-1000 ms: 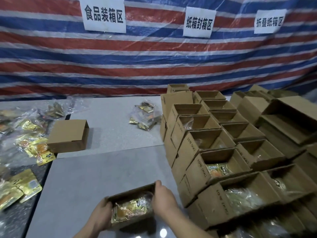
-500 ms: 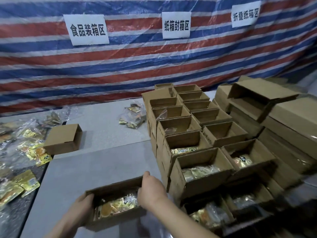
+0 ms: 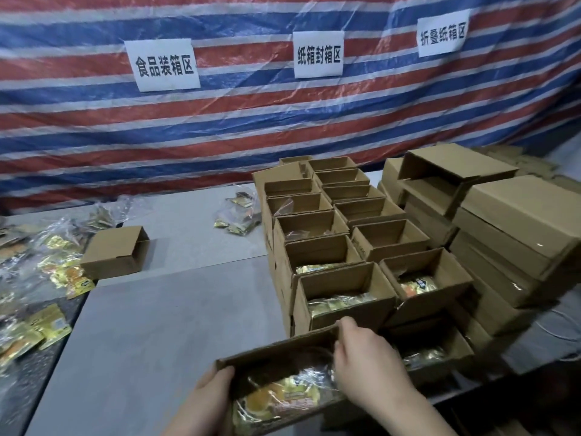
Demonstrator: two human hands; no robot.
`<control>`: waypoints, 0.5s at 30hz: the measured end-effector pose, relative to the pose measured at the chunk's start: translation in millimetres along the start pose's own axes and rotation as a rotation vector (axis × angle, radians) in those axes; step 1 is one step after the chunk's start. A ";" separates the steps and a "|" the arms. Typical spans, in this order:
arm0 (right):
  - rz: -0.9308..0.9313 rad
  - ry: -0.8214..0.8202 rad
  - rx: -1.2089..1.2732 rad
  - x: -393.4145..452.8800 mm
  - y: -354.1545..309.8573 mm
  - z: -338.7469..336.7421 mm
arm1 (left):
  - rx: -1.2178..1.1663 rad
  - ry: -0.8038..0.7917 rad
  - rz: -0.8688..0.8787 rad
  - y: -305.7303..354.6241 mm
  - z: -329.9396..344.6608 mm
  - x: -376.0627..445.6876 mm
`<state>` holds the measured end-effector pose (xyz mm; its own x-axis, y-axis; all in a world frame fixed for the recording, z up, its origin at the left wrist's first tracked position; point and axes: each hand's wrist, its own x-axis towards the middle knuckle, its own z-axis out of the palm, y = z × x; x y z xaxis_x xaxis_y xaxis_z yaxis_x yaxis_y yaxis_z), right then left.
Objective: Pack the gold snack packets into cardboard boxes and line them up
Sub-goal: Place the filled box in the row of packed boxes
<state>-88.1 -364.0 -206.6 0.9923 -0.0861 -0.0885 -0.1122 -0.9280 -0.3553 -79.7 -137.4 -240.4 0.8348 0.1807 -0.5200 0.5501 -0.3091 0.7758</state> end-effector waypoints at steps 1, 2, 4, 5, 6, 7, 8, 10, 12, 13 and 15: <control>0.036 0.022 -0.019 -3.3 14.0 -6.2 | -0.008 -0.008 -0.011 -0.7 11.2 2.4; 0.074 0.043 -0.032 -5.0 27.8 -11.5 | -0.007 -0.110 -0.003 1.3 25.7 3.1; 0.150 0.098 -0.058 -4.0 52.8 -20.8 | -0.020 -0.174 0.018 15.8 56.6 -5.2; 0.180 0.134 -0.083 -1.6 64.3 -24.1 | -0.055 -0.200 0.006 18.5 71.7 -1.8; 0.205 0.168 -0.107 1.9 74.2 -26.4 | -0.093 -0.250 0.004 21.4 85.6 4.1; 0.227 0.198 -0.115 6.7 83.0 -28.0 | -0.135 -0.300 -0.014 27.9 96.8 4.4; 0.246 0.218 -0.107 12.2 90.4 -28.7 | -0.177 -0.341 -0.017 31.6 108.0 7.8; 0.280 0.231 -0.069 24.6 99.8 -27.3 | -0.243 -0.378 -0.056 38.9 123.0 15.7; 0.319 0.214 -0.040 36.3 104.8 -23.4 | -0.246 -0.379 -0.106 44.9 131.3 19.6; 0.338 0.203 -0.028 40.4 106.9 -20.8 | -0.248 -0.370 -0.120 46.5 134.3 21.5; 0.364 0.191 0.002 46.4 112.0 -13.2 | -0.265 -0.360 -0.117 49.2 137.5 23.5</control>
<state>-54.0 -476.8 -238.2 0.8795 -0.4747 -0.0343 -0.4576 -0.8236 -0.3349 -35.9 -276.7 -263.6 0.7324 -0.1500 -0.6642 0.6656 -0.0482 0.7448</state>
